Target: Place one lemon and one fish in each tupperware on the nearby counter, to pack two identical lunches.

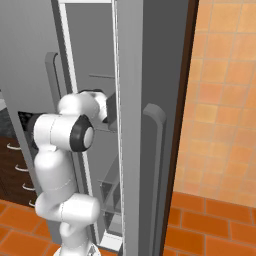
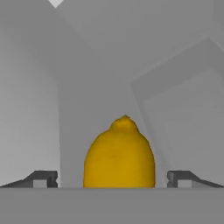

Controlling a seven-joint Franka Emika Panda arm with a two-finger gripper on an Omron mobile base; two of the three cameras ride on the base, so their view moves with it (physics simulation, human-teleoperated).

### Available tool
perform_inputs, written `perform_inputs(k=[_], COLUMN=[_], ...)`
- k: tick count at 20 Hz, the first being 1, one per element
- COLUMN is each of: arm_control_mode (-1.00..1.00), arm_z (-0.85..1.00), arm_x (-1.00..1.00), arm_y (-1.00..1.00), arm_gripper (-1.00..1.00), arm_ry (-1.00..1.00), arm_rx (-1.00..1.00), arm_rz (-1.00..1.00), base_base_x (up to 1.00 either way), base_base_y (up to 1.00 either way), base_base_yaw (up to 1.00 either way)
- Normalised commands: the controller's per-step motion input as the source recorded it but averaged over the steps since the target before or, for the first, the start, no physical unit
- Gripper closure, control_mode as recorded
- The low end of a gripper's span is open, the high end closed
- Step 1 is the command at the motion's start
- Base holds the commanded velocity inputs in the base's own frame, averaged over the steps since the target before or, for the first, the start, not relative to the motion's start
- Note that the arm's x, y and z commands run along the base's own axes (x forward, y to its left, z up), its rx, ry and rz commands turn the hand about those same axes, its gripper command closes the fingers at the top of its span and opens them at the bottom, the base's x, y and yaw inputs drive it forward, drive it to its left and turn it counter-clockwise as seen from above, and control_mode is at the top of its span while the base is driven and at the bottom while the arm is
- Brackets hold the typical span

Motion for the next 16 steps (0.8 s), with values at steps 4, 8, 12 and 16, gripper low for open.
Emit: perform_inputs(k=[4,8,12,16], arm_control_mode=[-1.00,-1.00,-1.00,-1.00], arm_z=[-0.32,-0.37,-0.34,-0.32], arm_x=[0.34,0.02,0.00,0.00], arm_y=[0.00,0.03,0.08,0.17], arm_gripper=[-1.00,-1.00,1.00,1.00], arm_ry=[0.00,0.01,0.04,0.05], arm_rx=[0.00,0.00,0.00,0.00], arm_rz=[0.00,0.00,-0.01,0.00], base_base_x=[0.00,0.00,0.00,0.00], base_base_y=[0.00,0.00,0.00,0.00], base_base_yaw=[0.00,0.00,0.00,0.00])
